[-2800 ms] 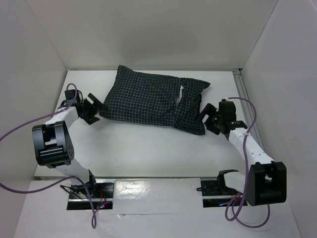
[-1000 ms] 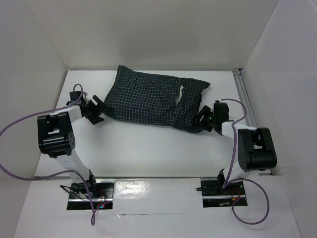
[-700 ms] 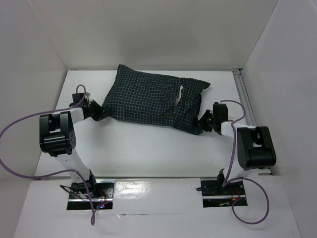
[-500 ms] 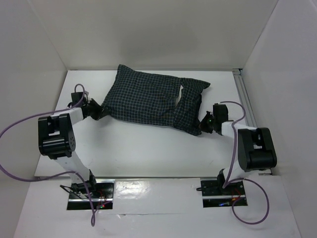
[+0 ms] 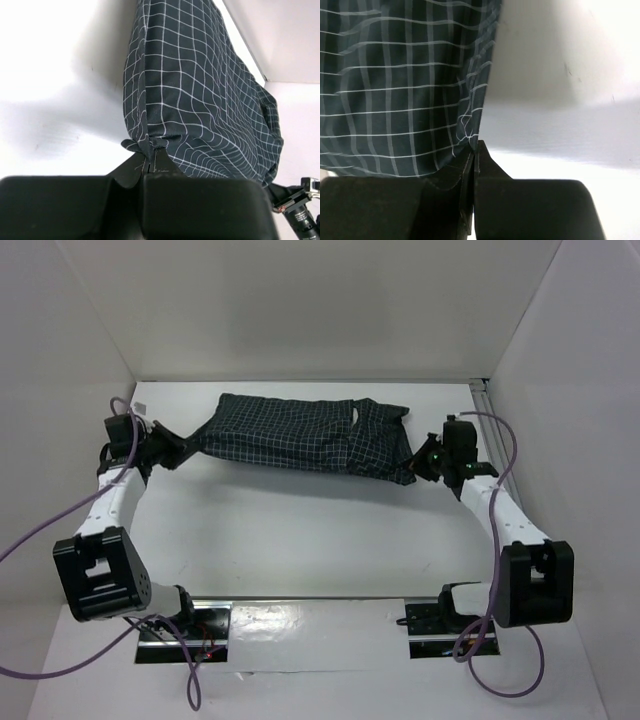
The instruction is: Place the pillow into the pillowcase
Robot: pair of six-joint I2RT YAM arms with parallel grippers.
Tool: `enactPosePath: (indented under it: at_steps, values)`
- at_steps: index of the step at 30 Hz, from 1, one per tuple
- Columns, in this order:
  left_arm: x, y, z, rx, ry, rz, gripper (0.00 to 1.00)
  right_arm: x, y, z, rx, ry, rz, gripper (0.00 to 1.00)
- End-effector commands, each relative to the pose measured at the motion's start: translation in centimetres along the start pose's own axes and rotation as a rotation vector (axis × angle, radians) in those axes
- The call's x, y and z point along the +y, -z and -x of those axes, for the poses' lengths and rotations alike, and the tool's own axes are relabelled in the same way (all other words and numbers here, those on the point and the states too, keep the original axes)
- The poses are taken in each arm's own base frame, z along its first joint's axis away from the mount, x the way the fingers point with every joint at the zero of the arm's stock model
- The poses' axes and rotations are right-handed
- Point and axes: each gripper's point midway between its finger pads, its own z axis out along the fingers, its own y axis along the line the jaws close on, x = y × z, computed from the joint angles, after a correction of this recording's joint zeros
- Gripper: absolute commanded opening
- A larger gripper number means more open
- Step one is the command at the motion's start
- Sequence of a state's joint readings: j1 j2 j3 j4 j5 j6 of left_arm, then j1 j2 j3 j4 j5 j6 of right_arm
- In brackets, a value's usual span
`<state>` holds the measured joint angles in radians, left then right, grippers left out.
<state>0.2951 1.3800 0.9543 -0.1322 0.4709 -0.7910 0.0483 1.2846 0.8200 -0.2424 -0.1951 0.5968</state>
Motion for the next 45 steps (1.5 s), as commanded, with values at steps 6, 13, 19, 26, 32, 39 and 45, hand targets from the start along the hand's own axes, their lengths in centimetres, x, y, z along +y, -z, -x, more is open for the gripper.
enactPosePath:
  at_steps: [6, 13, 19, 26, 32, 39, 45]
  values:
    - [-11.0, 9.2, 9.1, -0.170, -0.066, -0.287, 0.00, 9.7, 11.4, 13.9, -0.334, 0.121, 0.087, 0.00]
    - [-8.4, 10.7, 10.5, -0.189, 0.038, -0.340, 0.00, 5.2, 13.6, 13.8, -0.408, 0.119, -0.121, 0.00]
    - [-10.7, 13.0, 10.1, -0.184, 0.000, -0.364, 0.00, 7.4, 17.1, 14.0, -0.458, 0.110, -0.026, 0.00]
    - [-12.7, 11.8, 9.3, -0.189, -0.031, -0.266, 0.00, 7.0, 16.2, 12.8, -0.413, 0.099, -0.017, 0.00]
    - [-8.4, -0.5, 10.2, -0.055, 0.036, -0.123, 0.01, 7.2, 2.7, 15.5, -0.317, 0.057, 0.018, 0.00]
    - [-10.6, 0.9, 10.2, -0.135, -0.060, -0.172, 0.00, 11.0, 5.1, 19.3, -0.419, 0.070, 0.114, 0.00]
    - [-13.1, 5.9, 9.5, -0.173, -0.093, -0.226, 0.00, 10.5, 11.5, 18.0, -0.485, 0.082, 0.092, 0.00]
